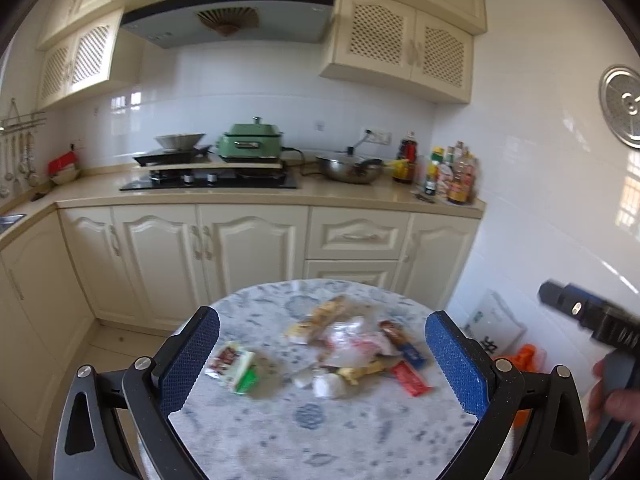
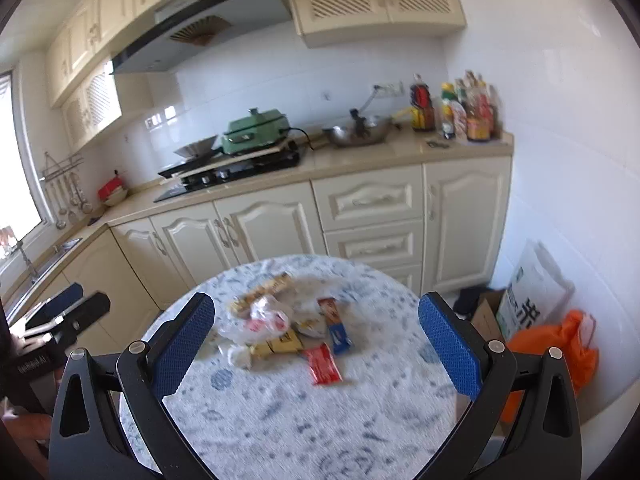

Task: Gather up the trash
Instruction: 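Withdraw both open tools from the wastebasket and return to the table, then grasp the white plastic bag with the left tool while the right tool grasps the red snack wrapper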

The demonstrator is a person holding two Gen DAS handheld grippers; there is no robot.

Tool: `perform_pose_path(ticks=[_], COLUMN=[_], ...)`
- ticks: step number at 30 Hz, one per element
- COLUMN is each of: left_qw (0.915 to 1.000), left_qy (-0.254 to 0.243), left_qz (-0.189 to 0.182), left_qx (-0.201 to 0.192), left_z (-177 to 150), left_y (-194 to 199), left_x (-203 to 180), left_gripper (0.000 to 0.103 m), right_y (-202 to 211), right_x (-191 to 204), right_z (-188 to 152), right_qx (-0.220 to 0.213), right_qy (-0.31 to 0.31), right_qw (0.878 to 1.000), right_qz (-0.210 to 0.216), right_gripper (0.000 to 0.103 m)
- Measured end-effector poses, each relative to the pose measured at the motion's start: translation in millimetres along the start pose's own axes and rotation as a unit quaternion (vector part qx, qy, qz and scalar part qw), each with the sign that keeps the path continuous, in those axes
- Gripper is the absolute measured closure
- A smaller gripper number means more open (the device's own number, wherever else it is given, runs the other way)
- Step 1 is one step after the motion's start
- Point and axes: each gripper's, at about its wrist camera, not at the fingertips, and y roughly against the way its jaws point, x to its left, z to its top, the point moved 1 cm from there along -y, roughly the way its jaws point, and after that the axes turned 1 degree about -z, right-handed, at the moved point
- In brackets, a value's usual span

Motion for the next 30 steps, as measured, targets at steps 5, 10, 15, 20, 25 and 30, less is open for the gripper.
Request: perform_pose_path(ticks=[5, 10, 15, 20, 25, 30], left_qw=[0.9998, 0.9985, 0.9936, 0.9878, 0.9817, 0.9744], left_qy=[0.001, -0.011, -0.015, -0.013, -0.018, -0.026], left_qz=[0.015, 0.014, 0.011, 0.011, 0.012, 0.016], left_qx=[0.012, 0.052, 0.112, 0.155, 0.189, 0.223], left_z=[-6.0, -18.4, -28.9, -38.3, -50.3, -58.7], left_y=[-23.4, -61.3, -118.8, -165.9, -218.4, -268.8], left_x=[8.5, 9.9, 11.7, 9.8, -0.3, -13.9], left_gripper=[0.001, 0.001, 0.001, 0.001, 0.001, 0.005], right_y=[-12.2, -43.2, -83.1, -125.2, -162.6, -187.9], right_x=[18.8, 22.6, 11.9, -4.6, -17.6, -22.6], right_z=[5.3, -6.3, -29.4, -58.8, -90.8, -108.3], right_qx=[-0.002, 0.032, 0.084, 0.141, 0.192, 0.219], right_qy=[0.030, 0.044, 0.045, 0.041, 0.029, 0.029], right_qw=[1.000, 0.998, 0.995, 0.989, 0.981, 0.975], right_qz=[0.003, 0.009, 0.006, -0.001, -0.003, 0.001], right_gripper=[0.000, 0.000, 0.000, 0.000, 0.006, 0.019])
